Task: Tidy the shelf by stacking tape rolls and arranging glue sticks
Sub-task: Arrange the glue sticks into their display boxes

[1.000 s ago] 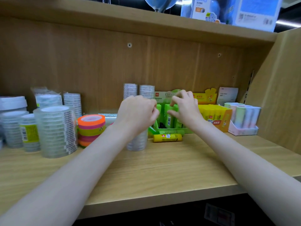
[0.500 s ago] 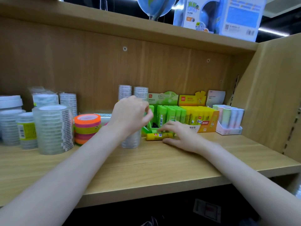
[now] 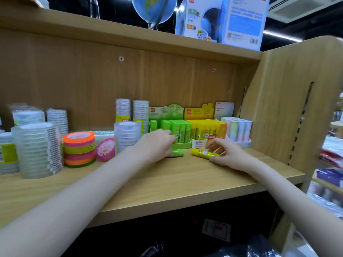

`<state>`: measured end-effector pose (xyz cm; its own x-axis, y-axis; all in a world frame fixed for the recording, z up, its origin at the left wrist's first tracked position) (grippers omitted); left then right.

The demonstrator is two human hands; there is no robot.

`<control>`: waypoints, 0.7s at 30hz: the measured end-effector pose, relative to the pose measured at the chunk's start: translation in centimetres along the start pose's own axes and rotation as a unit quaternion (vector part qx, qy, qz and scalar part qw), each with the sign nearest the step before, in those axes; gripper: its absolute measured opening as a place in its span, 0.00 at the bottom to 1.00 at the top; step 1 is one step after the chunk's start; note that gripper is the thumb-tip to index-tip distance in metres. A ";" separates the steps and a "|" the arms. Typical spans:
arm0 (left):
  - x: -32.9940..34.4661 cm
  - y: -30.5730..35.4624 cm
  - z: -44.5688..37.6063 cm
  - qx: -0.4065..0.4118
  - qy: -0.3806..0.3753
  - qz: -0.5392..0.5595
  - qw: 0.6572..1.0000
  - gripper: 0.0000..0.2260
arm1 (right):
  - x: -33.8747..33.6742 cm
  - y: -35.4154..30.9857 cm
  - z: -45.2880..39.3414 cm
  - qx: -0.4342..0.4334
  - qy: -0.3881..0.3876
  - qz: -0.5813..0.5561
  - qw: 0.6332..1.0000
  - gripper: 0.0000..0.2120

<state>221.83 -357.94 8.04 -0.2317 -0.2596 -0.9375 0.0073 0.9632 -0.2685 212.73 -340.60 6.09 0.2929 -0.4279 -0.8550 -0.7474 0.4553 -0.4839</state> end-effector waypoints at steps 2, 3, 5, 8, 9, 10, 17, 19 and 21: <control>0.8 0.3 -0.9 -0.002 -0.056 0.027 0.998 0.14 | -0.7 0.7 -0.3 0.008 0.023 -0.033 0.999 0.11; 1.0 0.4 -1.3 -0.004 -0.070 0.033 0.997 0.14 | -1.2 1.0 -0.6 0.005 0.050 -0.066 0.997 0.09; 1.3 0.3 -1.9 -0.009 -0.068 0.055 0.996 0.13 | -2.4 1.3 -1.2 0.002 0.121 -0.177 0.977 0.08; 0.8 -0.2 -2.3 -0.032 -0.001 0.122 0.992 0.12 | -3.8 1.4 -2.5 0.008 0.196 -0.319 0.927 0.13; 0.4 -0.5 -2.4 -0.045 0.033 0.158 0.986 0.12 | -4.1 1.2 -3.1 0.006 0.215 -0.310 0.926 0.15; 0.1 -0.7 -2.4 -0.058 0.067 0.193 0.977 0.13 | -4.4 0.8 -3.7 -0.006 0.239 -0.274 0.932 0.16; -0.4 -2.2 -2.0 -0.092 0.177 0.301 0.932 0.20 | -2.4 -1.4 -7.9 -0.067 0.214 0.142 0.964 0.12; -0.2 -2.5 -2.0 -0.089 0.179 0.303 0.932 0.18 | -2.1 -1.8 -7.8 -0.110 0.223 0.144 0.958 0.12; -0.2 -2.4 -2.1 -0.083 0.185 0.300 0.932 0.18 | -3.4 -1.4 -6.9 -0.130 0.287 0.038 0.948 0.12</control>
<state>219.86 -360.00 9.36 -0.5547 0.3416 -0.7587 0.0999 0.9326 0.3468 208.69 -345.18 10.92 -0.0843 -0.7898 -0.6076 -0.8965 0.3263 -0.2997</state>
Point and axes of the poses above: each hand's wrist, its own z-axis away from the middle knuckle, its own x-axis out of the palm, y = z × x, the point moved 5 cm from there along -z, towards the middle knuckle, and after that the axes turned 12 degrees about -y, right-handed, at the moved point
